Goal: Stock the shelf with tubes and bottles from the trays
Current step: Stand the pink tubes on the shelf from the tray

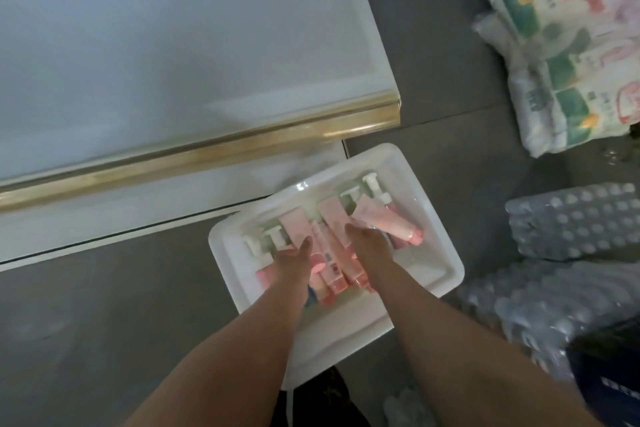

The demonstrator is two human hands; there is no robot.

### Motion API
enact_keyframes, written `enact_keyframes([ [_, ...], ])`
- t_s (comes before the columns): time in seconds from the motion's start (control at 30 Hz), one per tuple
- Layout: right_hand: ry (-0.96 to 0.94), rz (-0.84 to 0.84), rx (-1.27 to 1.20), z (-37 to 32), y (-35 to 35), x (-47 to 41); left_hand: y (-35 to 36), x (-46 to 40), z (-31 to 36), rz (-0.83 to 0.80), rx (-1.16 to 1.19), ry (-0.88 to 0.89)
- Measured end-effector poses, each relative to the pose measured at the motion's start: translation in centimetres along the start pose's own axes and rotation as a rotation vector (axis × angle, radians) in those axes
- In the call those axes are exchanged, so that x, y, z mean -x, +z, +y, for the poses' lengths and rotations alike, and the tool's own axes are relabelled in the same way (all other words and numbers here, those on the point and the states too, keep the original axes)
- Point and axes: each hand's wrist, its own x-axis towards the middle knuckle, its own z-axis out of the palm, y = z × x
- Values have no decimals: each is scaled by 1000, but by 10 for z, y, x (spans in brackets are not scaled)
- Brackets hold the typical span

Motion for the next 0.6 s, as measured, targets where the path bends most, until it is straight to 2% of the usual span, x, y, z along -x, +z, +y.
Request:
enact_keyframes([
  [0.13,-16,-64,-40,4,21,-10,11,-15,2,40,-24,19],
  [0.3,-38,-6,-58,10,38,-26,19,-22,8,61,-76,30],
  [0.43,42,16,-19,24,48,-52,22,-30,7,54,-64,58],
  [0.6,177,-15,135,16,55,-54,22,-28,9,-63,-54,73],
])
